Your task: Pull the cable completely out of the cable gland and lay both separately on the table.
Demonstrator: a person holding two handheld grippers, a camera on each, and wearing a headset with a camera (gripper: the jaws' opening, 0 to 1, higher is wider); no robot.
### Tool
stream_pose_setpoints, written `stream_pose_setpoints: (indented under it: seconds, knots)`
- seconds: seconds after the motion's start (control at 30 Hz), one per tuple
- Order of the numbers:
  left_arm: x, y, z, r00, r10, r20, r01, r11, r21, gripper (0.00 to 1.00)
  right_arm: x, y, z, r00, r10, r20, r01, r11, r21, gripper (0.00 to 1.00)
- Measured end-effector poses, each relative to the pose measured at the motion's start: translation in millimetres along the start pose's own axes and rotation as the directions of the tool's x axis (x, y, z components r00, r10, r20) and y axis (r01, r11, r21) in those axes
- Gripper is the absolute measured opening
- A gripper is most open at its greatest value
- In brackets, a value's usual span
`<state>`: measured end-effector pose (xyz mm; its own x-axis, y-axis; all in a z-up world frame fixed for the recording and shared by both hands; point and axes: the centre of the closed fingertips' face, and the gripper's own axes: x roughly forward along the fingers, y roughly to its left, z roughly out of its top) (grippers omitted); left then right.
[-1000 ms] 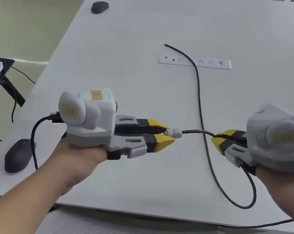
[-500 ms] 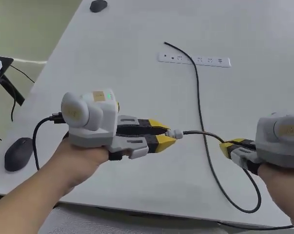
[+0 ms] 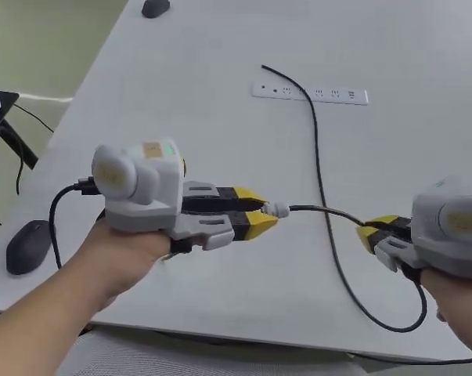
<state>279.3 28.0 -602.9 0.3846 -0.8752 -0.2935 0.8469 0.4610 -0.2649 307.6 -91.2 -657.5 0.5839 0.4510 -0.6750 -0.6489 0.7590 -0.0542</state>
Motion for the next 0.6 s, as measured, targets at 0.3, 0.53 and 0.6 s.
stream_pose_setpoints:
  seconds: [0.3,0.53,0.6]
  knots:
    - [-2.3,1.7,1.5,1.0000,0.008,-0.002,-0.008,1.000,0.009,0.15,-22.7,43.3,38.3,0.9971,0.063,0.041,-0.051,0.965,-0.258,0.16]
    - [-0.9,-1.3,-2.9,0.9997,-0.001,-0.023,0.002,0.999,0.033,0.15,-9.2,75.1,68.7,0.9932,0.112,0.031,-0.087,0.897,-0.434,0.14]
    - [-1.6,-1.7,-2.1,0.9998,-0.001,-0.017,0.001,1.000,0.030,0.15,-5.9,81.1,67.7,0.9923,0.123,0.015,-0.103,0.890,-0.445,0.13]
